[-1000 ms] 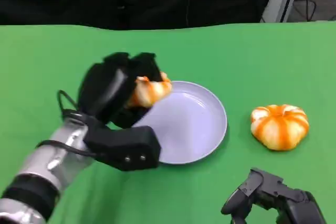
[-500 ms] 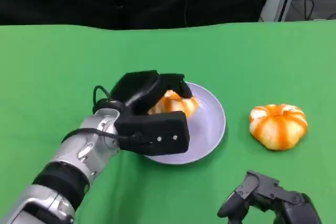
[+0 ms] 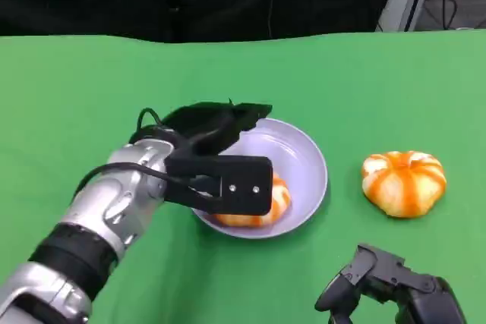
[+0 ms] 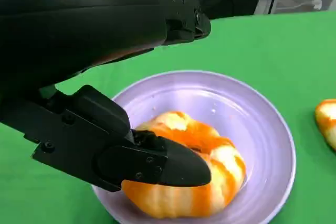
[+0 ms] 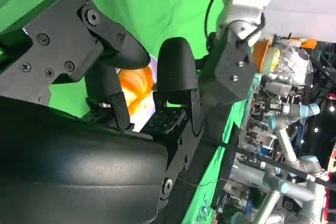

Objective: Grasp the bread from the table and place it into the plate.

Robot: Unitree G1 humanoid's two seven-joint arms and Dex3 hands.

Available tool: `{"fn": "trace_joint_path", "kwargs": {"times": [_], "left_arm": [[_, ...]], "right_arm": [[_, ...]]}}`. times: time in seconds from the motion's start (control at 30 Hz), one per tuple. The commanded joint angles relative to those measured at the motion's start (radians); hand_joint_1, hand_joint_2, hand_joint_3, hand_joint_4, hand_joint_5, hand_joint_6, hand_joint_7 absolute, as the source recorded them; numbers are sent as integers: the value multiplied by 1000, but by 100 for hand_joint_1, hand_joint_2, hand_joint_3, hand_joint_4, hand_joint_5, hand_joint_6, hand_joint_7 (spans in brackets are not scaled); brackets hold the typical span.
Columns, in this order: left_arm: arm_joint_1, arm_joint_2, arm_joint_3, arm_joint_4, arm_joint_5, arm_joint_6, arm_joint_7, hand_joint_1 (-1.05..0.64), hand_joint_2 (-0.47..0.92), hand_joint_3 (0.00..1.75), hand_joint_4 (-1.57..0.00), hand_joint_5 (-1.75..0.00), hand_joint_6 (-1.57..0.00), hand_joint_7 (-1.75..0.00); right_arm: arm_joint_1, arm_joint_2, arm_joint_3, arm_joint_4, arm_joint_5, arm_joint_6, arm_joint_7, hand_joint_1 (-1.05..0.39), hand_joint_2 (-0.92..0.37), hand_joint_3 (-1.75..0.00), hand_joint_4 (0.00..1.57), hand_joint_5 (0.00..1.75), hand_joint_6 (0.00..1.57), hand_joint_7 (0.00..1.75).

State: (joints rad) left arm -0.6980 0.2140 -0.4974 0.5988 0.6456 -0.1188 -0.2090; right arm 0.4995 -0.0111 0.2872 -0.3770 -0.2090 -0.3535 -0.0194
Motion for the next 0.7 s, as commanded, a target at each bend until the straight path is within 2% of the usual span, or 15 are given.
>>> {"fn": "trace_joint_path", "kwargs": {"times": [0.03,0.33,0.47,0.5,0.53,0.57,0.6,0.63,0.67,0.7], "left_arm": [[86,62,68,-129,-77,-10,-39,-89,92,39,0,0,-4,-2],[299,173,240,-424,-242,-70,-64,-74,92,33,-12,-7,-14,-6],[422,186,327,-529,-345,-116,-52,-62,92,22,-24,-15,-28,-10],[478,164,360,-548,-386,-172,-15,-61,92,21,-25,-16,-29,-10],[533,137,390,-565,-429,-217,15,-50,92,16,-33,-41,-41,-14],[571,117,410,-576,-459,-250,36,-39,92,12,-34,-80,-53,-20],[594,105,423,-581,-477,-272,47,-35,92,11,-33,-94,-57,-22],[635,81,442,-596,-509,-290,63,-33,92,10,-33,-102,-59,-24],[685,52,463,-618,-562,-302,70,-26,90,15,-43,-123,-62,-50],[732,30,481,-637,-613,-317,70,-21,83,31,-45,-136,-52,-85]], "right_arm": [[3,-6,-7,-5,6,-1,-4,-9,-36,-127,72,159,79,127],[4,-5,-6,-12,17,7,-1,-9,-37,-127,71,160,79,127],[5,-8,-6,-10,14,1,-2,-9,-37,-127,72,159,79,127],[5,-8,-6,-8,17,0,-1,-9,-37,-127,72,159,79,127],[4,-8,-6,-7,18,0,-1,-8,-37,-128,72,159,79,127],[4,-8,-6,-6,18,0,0,-8,-37,-128,72,159,79,127],[3,-8,-6,-5,18,-1,0,-8,-36,-128,72,159,79,127],[4,-8,-6,-7,18,1,0,-8,-36,-128,72,159,79,127],[3,-9,-7,-6,17,0,0,-8,-36,-128,72,159,79,127],[2,-10,-7,-5,17,-1,0,-7,-36,-128,72,159,79,127]]}}
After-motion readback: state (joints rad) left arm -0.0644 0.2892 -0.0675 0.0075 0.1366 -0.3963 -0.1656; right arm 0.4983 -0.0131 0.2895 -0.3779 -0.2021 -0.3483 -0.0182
